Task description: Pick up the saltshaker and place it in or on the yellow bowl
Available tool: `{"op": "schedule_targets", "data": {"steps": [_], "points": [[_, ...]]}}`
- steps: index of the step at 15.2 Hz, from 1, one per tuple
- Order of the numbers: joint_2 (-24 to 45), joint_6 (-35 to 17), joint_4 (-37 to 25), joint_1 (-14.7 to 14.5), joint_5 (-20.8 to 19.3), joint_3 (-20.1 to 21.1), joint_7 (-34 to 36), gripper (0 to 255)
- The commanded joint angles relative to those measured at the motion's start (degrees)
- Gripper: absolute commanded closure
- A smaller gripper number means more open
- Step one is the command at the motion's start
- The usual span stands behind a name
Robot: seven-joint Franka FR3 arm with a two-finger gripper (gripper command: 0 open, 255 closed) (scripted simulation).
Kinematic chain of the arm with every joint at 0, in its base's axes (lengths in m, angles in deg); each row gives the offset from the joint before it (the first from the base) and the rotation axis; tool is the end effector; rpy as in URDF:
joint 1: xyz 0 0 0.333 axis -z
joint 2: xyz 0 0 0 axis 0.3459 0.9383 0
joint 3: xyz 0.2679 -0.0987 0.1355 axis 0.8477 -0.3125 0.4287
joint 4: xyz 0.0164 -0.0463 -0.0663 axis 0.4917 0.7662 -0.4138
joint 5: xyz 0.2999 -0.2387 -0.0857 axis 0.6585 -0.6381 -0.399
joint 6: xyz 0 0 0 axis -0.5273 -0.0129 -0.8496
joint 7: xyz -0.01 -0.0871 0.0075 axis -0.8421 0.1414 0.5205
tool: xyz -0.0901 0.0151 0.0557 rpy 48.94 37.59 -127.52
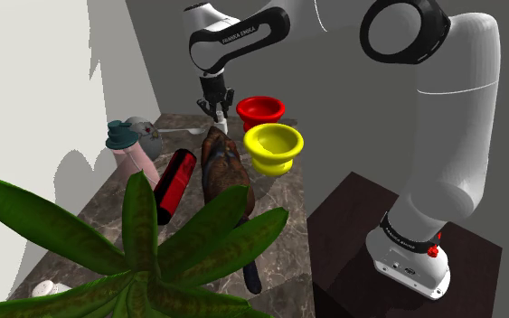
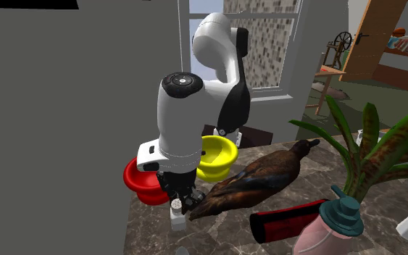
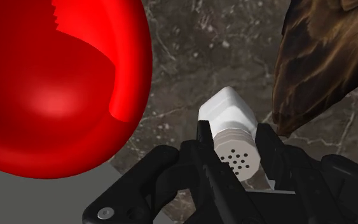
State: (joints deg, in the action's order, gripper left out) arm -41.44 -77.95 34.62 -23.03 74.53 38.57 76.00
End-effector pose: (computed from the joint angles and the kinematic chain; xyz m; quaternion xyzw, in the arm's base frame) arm 0.6574 0.1339 0.4185 0.9965 -0.0663 0.0007 0.0518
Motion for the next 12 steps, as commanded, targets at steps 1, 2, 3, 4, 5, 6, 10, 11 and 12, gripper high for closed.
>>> {"op": "schedule_targets", "data": {"steps": [1,2,3,4,5,6,10,11,12], "points": [[0.1,0.0,0.0,0.0,0.0,0.0,0.0,255],[0.1,0.0,0.0,0.0,0.0,0.0,0.0,255],[0.1,0.0,0.0,0.0,0.0,0.0,0.0,255],[0.1,0.0,0.0,0.0,0.0,0.0,0.0,255],[0.1,0.0,0.0,0.0,0.0,0.0,0.0,255],[0.0,0.0,0.1,0.0,0.0,0.0,0.0,255],[-0.6,2.8,-2.1,-0.1,0.3,0.1,-0.4,255],[-0.7,3.5,-2.7,-0.1,0.3,0.1,-0.5,255],[-0.8,4.2,-3.3,-0.1,0.4,0.1,-0.6,255]]}}
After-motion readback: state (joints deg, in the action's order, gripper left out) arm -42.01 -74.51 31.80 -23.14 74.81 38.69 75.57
